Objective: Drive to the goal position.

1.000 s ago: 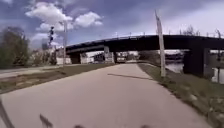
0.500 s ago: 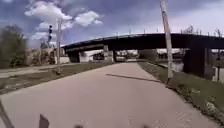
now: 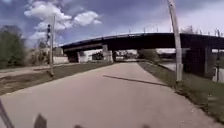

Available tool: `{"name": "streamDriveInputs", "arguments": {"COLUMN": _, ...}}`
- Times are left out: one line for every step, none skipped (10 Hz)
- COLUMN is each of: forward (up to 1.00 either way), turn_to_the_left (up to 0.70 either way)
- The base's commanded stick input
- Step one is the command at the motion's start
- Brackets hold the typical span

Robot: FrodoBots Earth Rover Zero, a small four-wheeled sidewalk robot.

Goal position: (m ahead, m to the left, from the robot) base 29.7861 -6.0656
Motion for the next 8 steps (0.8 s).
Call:
{"name": "streamDriveInputs", "arguments": {"forward": 1.00, "turn_to_the_left": -0.03}}
{"name": "streamDriveInputs", "arguments": {"forward": 1.00, "turn_to_the_left": -0.02}}
{"name": "streamDriveInputs", "arguments": {"forward": 1.00, "turn_to_the_left": 0.00}}
{"name": "streamDriveInputs", "arguments": {"forward": 1.00, "turn_to_the_left": 0.00}}
{"name": "streamDriveInputs", "arguments": {"forward": 1.00, "turn_to_the_left": 0.00}}
{"name": "streamDriveInputs", "arguments": {"forward": 1.00, "turn_to_the_left": 0.00}}
{"name": "streamDriveInputs", "arguments": {"forward": 1.00, "turn_to_the_left": 0.00}}
{"name": "streamDriveInputs", "arguments": {"forward": 1.00, "turn_to_the_left": 0.00}}
